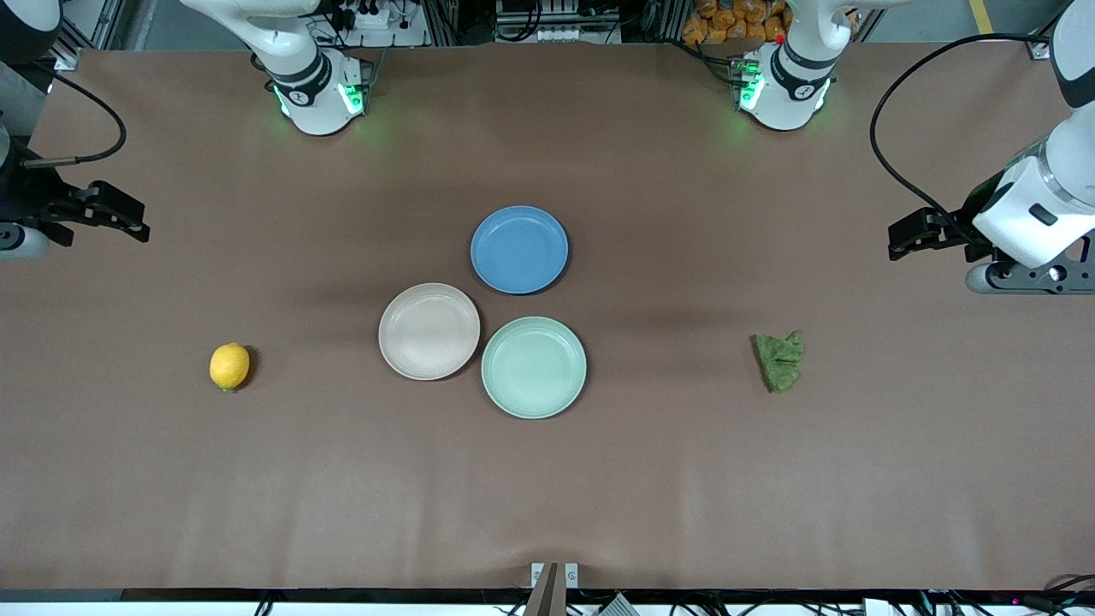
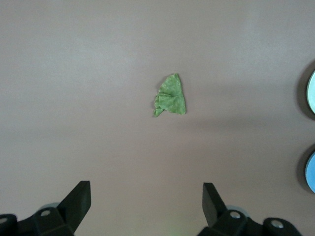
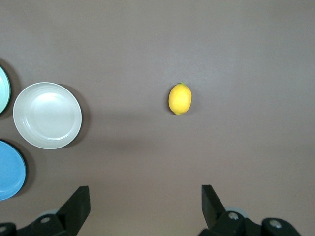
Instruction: Place lemon and lettuce in plates
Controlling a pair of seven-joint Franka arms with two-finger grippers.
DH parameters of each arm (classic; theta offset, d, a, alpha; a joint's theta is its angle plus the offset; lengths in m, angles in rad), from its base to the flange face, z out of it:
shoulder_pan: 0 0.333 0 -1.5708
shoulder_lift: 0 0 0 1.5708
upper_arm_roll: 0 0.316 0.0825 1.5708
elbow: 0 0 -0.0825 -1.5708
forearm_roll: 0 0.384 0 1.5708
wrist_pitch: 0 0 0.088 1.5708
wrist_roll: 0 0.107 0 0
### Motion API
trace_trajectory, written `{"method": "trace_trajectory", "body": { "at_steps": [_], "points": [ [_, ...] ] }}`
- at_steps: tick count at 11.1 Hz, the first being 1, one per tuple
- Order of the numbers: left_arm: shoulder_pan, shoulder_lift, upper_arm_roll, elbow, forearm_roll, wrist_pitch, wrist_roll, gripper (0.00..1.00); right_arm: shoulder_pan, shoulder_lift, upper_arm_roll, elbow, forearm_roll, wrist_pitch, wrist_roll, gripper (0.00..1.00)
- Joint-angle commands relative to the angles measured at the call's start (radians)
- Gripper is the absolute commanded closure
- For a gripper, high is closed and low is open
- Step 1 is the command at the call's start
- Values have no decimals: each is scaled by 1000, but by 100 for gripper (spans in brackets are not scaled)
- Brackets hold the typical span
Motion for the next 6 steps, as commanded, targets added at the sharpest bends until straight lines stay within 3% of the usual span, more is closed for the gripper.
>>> {"method": "trace_trajectory", "body": {
  "at_steps": [1, 6],
  "points": [
    [6, -4, -2, -3, -5, -1, 12, 0, 0, -5, 0, -15, -7, 1, -9, 0],
    [7, -4, 0, -1, -5, 0, 17, 0, 3, 8, 0, -21, -16, 9, -12, 0]
  ]
}}
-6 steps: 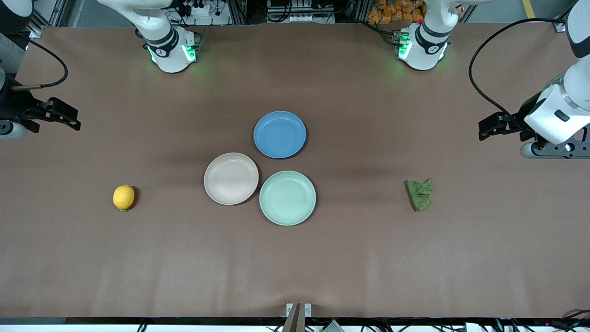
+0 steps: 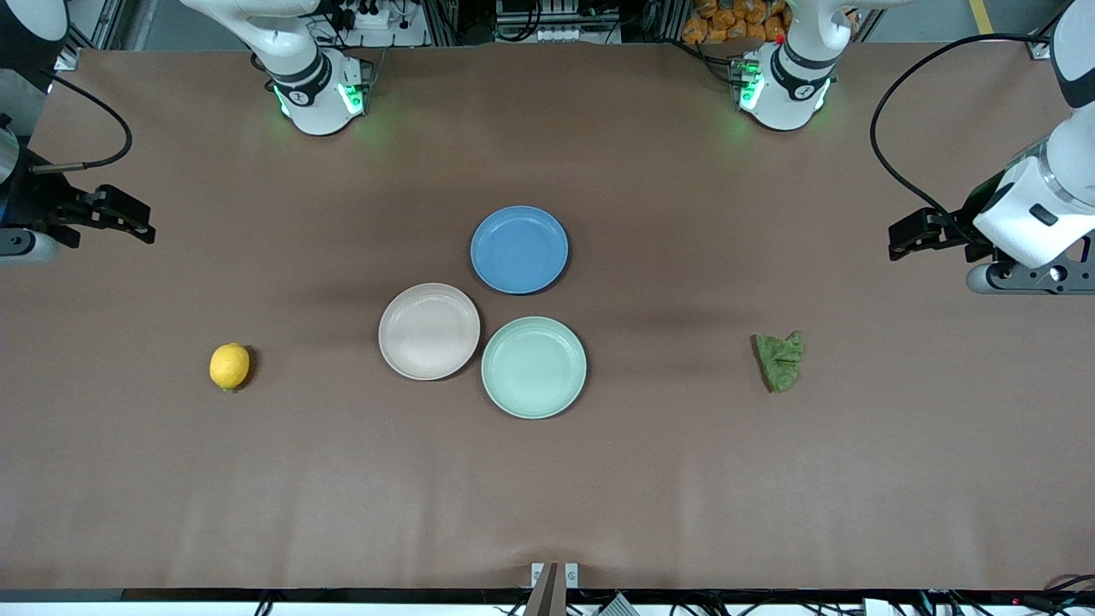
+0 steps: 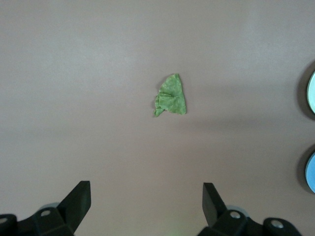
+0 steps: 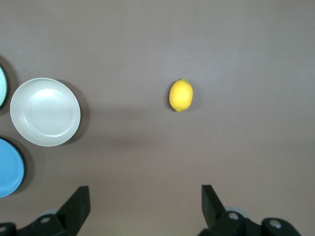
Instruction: Place lemon and lettuce in plates
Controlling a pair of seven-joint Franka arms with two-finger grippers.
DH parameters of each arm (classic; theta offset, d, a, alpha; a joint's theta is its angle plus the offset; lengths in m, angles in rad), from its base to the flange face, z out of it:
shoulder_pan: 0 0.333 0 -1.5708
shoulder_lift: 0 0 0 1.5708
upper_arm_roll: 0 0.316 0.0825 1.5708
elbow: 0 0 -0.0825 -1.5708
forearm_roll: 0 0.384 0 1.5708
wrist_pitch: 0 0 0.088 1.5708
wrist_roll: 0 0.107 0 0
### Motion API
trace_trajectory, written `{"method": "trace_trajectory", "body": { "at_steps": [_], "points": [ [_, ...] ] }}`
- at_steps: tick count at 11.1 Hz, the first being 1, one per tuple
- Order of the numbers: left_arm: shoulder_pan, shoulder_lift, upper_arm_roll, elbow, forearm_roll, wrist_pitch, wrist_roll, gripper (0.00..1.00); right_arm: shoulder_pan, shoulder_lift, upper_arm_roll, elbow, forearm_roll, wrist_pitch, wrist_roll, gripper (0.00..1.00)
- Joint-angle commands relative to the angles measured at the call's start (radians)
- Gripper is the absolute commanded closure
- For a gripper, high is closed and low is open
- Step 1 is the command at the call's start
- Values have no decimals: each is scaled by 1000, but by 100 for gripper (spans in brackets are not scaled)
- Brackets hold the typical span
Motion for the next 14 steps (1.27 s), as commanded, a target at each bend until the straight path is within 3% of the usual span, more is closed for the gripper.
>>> {"method": "trace_trajectory", "body": {
  "at_steps": [1, 11, 14],
  "points": [
    [6, -5, 0, -1, -5, 0, 17, 0, 4, 7, 0, -4, -16, 7, -10, 0],
    [7, 58, 0, -13, -5, 39, 2, 0, 3, 7, 2, -9, -11, -7, -7, 0],
    [7, 90, 1, -67, -5, 109, 2, 0, 4, -11, 3, -3, -7, -18, -10, 0]
  ]
}}
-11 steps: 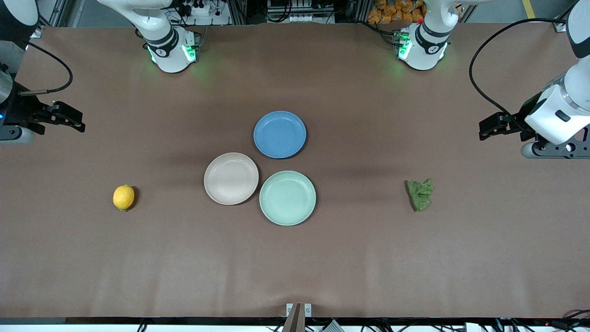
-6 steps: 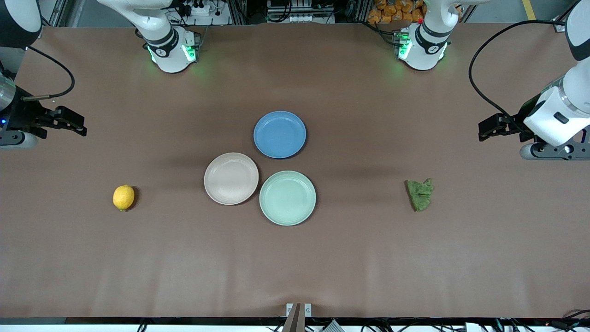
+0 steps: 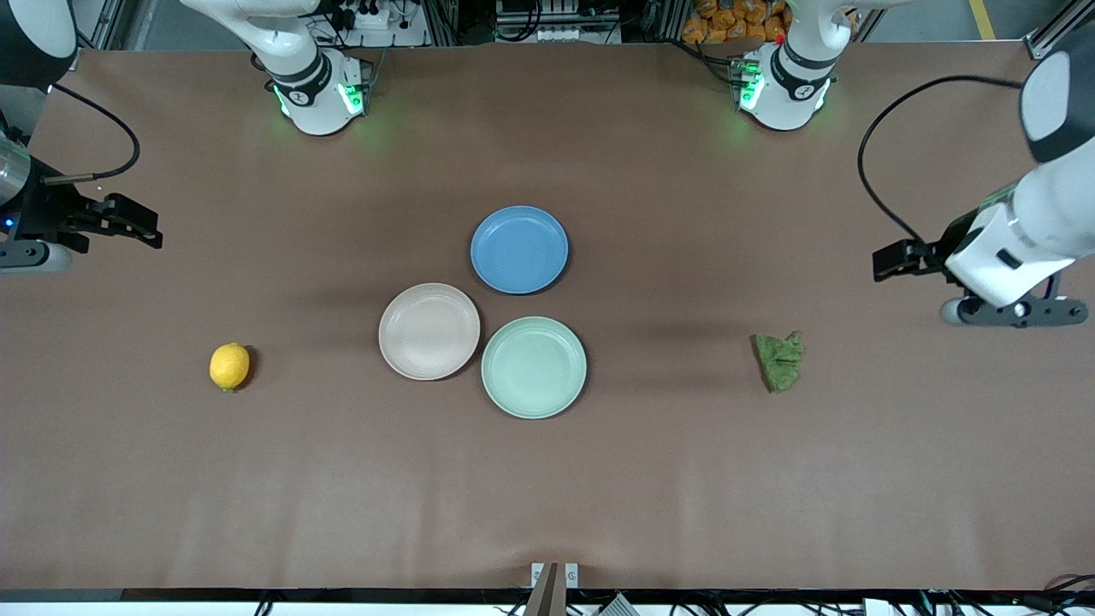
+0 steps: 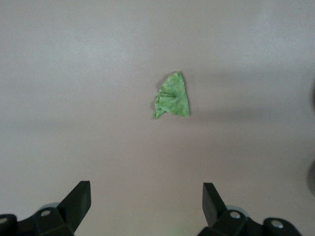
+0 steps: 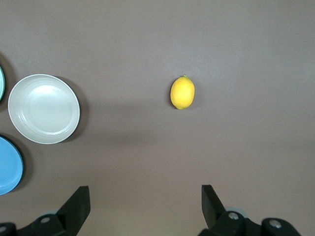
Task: Place lemon and lettuce in plates
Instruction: 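Lower the left gripper onto the green lettuce leaf and close it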
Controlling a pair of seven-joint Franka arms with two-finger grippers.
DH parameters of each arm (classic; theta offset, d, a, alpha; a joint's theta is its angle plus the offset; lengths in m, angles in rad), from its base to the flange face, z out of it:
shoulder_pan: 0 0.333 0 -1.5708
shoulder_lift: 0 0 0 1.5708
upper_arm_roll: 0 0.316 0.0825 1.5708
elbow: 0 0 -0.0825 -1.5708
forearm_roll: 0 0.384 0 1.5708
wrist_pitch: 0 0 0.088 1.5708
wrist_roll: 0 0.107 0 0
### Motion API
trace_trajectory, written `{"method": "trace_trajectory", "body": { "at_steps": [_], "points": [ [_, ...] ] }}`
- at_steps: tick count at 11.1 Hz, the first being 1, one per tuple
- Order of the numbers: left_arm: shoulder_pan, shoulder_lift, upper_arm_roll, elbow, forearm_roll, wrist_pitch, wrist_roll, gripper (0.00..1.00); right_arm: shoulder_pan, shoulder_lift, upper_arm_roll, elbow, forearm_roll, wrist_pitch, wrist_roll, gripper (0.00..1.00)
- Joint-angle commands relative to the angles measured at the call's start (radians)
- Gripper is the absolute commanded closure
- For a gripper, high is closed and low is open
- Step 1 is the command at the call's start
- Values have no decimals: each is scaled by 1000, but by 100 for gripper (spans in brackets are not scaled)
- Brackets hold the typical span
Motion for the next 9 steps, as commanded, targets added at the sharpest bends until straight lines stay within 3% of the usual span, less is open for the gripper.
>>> {"method": "trace_trajectory", "body": {
  "at_steps": [1, 9],
  "points": [
    [7, 18, 1, -64, -7, 77, 2, 0, -4, -34, -2, 2, -2, -30, -13, 0],
    [6, 106, 13, -269, -10, 421, -9, 0, -10, -50, -8, -1, -2, -51, -14, 0]
  ]
}}
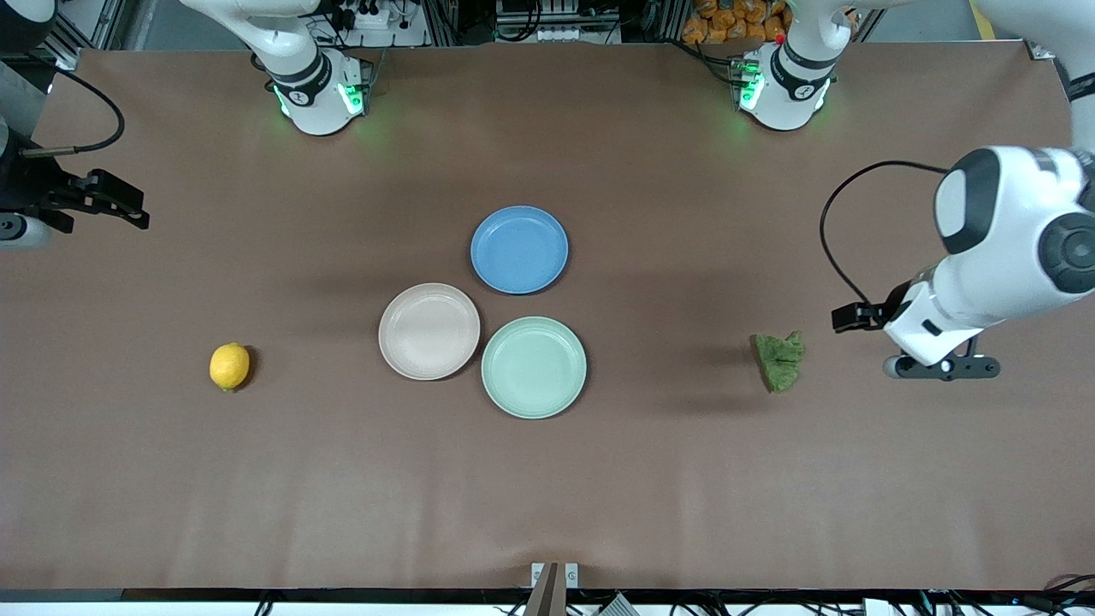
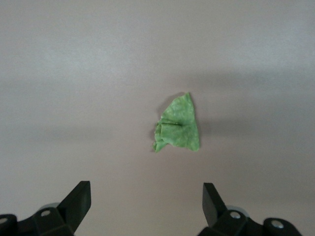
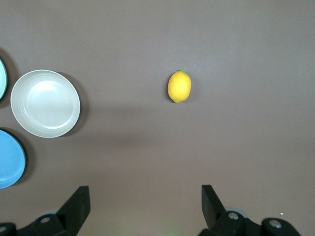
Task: Place lemon and lettuce in plates
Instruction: 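Lower the left gripper onto the green lettuce leaf and close it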
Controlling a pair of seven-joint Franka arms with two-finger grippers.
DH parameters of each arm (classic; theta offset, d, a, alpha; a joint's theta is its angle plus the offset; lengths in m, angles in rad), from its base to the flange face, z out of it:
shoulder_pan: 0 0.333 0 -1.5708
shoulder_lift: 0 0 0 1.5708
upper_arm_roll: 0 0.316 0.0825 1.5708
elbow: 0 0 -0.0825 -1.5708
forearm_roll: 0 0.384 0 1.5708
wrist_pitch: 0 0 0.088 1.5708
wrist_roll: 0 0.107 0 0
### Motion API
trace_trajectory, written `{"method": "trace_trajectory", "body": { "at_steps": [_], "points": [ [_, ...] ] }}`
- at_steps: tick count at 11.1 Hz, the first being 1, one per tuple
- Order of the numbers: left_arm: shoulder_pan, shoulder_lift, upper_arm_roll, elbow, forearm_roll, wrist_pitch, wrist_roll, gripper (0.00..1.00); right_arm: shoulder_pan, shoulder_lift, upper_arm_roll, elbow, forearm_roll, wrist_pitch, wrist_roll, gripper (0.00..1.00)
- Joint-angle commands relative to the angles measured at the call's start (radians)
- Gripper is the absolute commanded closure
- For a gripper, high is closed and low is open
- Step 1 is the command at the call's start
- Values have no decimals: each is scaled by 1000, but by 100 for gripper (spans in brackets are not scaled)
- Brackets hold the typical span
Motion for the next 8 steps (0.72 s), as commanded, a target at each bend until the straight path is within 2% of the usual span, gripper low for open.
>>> {"method": "trace_trajectory", "body": {
  "at_steps": [1, 8],
  "points": [
    [3, 26, 1, -87, -11, 136, -12, 0, -9, -9, 1, -5, -2, -11, -12, 0],
    [-30, 196, 0, -110, -21, 371, -95, 0, -13, -7, 1, -10, -2, -20, -12, 0]
  ]
}}
